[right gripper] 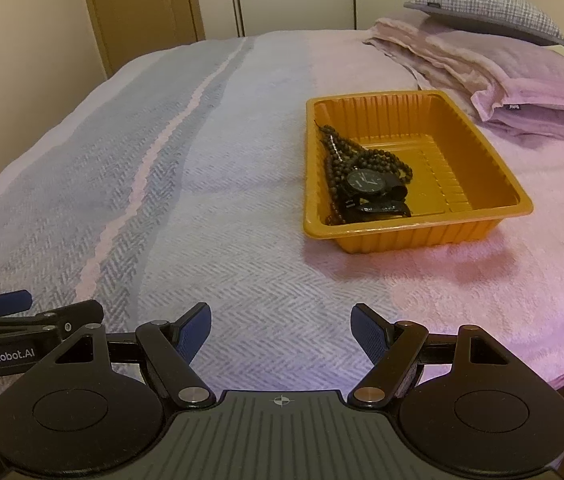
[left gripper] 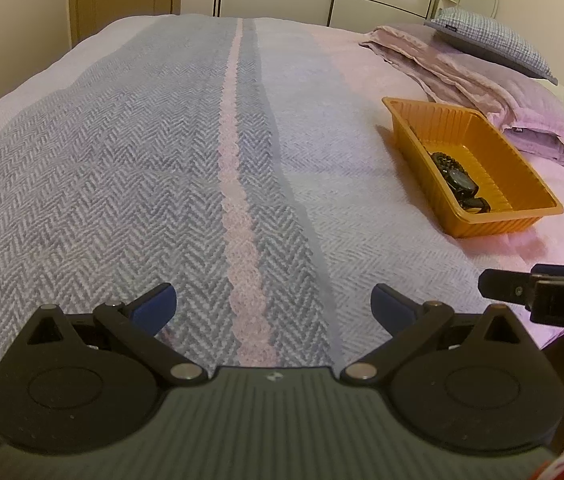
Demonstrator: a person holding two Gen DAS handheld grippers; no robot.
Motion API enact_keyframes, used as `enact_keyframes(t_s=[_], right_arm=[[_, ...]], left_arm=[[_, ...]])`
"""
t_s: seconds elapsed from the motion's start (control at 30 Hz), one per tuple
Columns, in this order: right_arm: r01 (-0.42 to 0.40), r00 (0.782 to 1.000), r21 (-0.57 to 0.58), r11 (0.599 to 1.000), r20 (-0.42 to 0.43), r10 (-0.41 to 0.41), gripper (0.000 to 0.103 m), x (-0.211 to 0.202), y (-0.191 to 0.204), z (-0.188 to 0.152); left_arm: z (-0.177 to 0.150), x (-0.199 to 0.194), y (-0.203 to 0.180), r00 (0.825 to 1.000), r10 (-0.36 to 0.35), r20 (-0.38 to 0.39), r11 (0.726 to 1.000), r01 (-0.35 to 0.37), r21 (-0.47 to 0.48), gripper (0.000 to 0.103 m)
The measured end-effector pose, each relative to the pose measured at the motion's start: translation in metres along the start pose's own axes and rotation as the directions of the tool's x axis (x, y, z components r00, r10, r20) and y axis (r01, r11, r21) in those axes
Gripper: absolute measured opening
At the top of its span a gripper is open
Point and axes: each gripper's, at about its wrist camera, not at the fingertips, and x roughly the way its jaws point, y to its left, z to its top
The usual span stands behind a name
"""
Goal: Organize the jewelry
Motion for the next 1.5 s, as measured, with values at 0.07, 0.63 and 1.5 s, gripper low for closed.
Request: enact_keyframes(t_s=[0.07, 0.63, 1.5], right_arm=[[0.002, 1.000, 0.000, 1.000, 0.002, -0.002, 0.077, -0.0005, -0.0004, 0.0000], [0.007, 1.000, -0.008, 1.000, 0.006, -0.007, 0.077, -0.0027, -0.0005, 0.0000], [0.003, 1.000, -0.019, 1.000, 0.012, -0.003, 0.077, -0.0037, 0.0014, 0.0004]], left_arm=[[0.0005, -0.0003, 0.0000, 1.000, -0.001, 0.002, 1.000, 0.001, 0.001, 0.103], [0.0011, -0.0009, -0.0006, 1.000, -0.006, 0.003, 1.000, 0.006, 0.004, 0.103], [0.0033, -0.0032, -0.0023, 1.000, -0.007, 0.008, 1.000, 0.007, 0.012, 0.103]])
